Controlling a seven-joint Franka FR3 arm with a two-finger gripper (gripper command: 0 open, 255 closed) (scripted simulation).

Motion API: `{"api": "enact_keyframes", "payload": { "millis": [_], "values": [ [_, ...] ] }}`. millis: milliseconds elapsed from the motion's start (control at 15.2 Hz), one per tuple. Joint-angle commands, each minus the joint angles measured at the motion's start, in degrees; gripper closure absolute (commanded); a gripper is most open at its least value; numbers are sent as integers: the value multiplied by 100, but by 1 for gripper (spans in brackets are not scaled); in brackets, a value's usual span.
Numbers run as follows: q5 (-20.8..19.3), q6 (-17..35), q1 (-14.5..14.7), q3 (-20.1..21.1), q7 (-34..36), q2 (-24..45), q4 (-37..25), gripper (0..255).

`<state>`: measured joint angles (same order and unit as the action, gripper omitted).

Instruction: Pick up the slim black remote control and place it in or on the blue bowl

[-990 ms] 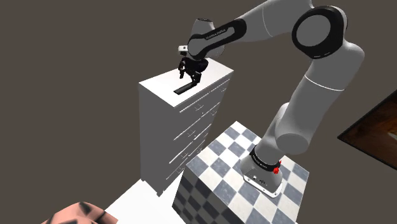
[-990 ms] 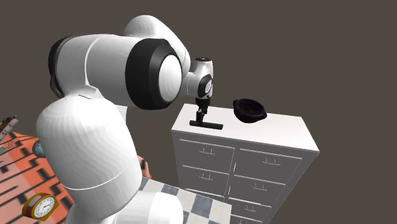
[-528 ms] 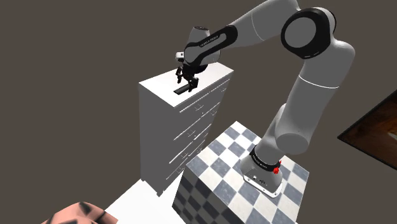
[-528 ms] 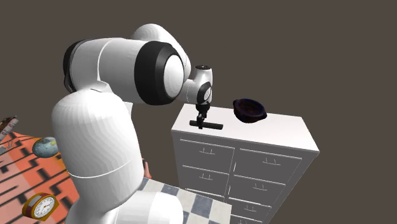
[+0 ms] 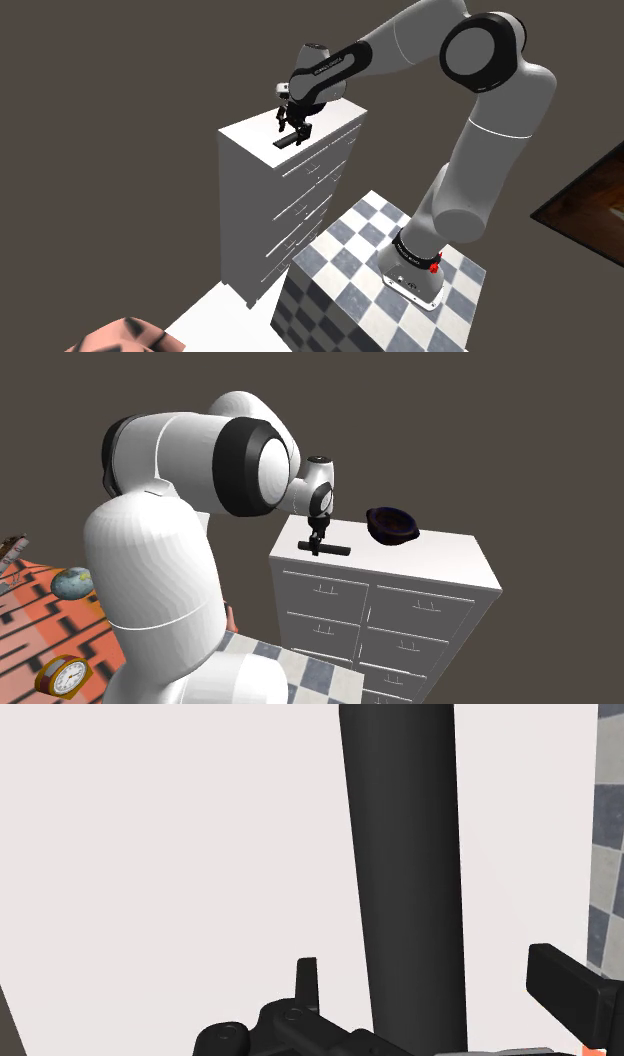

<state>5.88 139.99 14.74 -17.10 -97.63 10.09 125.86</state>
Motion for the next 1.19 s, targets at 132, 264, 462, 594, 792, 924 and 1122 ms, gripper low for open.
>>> {"api": "enact_keyframes", "payload": {
  "millis": [132,264,462,594,792,924,1122],
  "values": [
    [0,0,0,0,0,0,0,255],
    [-2,6,3,1,4,-5,10,255],
    [-3,11,6,3,9,-5,15,255],
    [1,1,0,0,-1,1,0,255],
    [-85,-209,17,-23,61,-156,-62,255],
    [-138,-350,26,-35,99,-255,-110,255],
    [-211,-565,36,-47,152,-397,-192,255]
  ]
}}
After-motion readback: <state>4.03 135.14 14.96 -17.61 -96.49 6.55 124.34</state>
